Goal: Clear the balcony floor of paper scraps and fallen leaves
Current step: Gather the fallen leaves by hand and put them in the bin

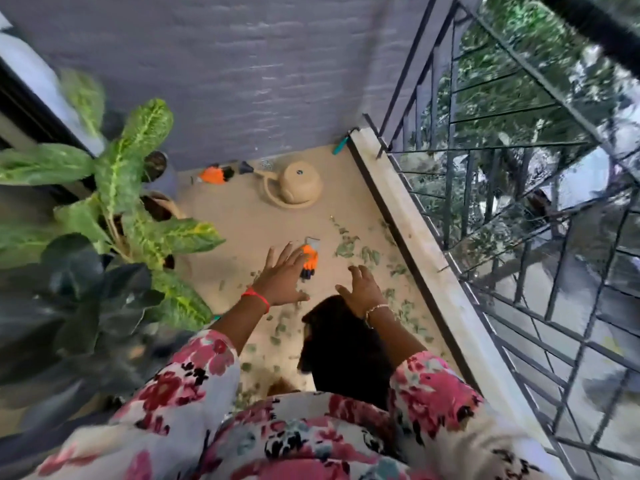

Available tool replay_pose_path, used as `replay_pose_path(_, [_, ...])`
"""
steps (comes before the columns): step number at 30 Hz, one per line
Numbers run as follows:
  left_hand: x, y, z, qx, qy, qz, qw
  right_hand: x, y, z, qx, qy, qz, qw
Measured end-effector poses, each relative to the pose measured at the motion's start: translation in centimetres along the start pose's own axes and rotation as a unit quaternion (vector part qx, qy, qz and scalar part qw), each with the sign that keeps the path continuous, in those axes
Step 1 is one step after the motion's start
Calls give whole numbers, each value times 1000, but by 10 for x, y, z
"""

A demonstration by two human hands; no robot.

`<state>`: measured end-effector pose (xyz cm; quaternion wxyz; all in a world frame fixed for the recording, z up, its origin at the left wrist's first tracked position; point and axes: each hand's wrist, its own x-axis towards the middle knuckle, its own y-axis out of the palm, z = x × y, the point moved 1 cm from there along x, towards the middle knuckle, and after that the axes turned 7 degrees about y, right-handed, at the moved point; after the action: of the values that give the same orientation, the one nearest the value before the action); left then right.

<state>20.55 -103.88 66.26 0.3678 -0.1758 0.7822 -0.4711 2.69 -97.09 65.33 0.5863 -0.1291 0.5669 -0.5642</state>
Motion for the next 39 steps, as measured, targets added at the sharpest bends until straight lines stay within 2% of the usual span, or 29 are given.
replay_pose_path(3, [50, -20, 13, 7, 7, 13, 1000, 57, -20, -6, 11, 14, -6, 1000])
replay_pose_path(8, [151, -58, 42, 25, -2, 25, 999, 167, -67, -13, 22, 42, 32, 998])
replay_pose_path(16, [295, -146, 56, 23, 7, 54, 998, 305, -186, -13, 10, 50, 39, 998])
replay_pose_path(22, [378, -194, 75, 65, 57, 86, 993, 369, -229, 0, 44, 93, 32, 994])
replay_pose_path(27, [448, -230, 107, 78, 144, 116, 980, 413, -241, 16, 108, 149, 4, 983])
replay_pose_path(29, [479, -243, 123, 109, 189, 142, 965, 429, -246, 24, 159, 195, -34, 967])
replay_pose_path(33, [526, -271, 153, 164, 288, 191, 924, 436, -233, 44, 274, 315, -124, 900])
replay_pose_path(39, [558, -292, 187, 186, 381, 222, 878, 410, -183, 100, 359, 438, -168, 807])
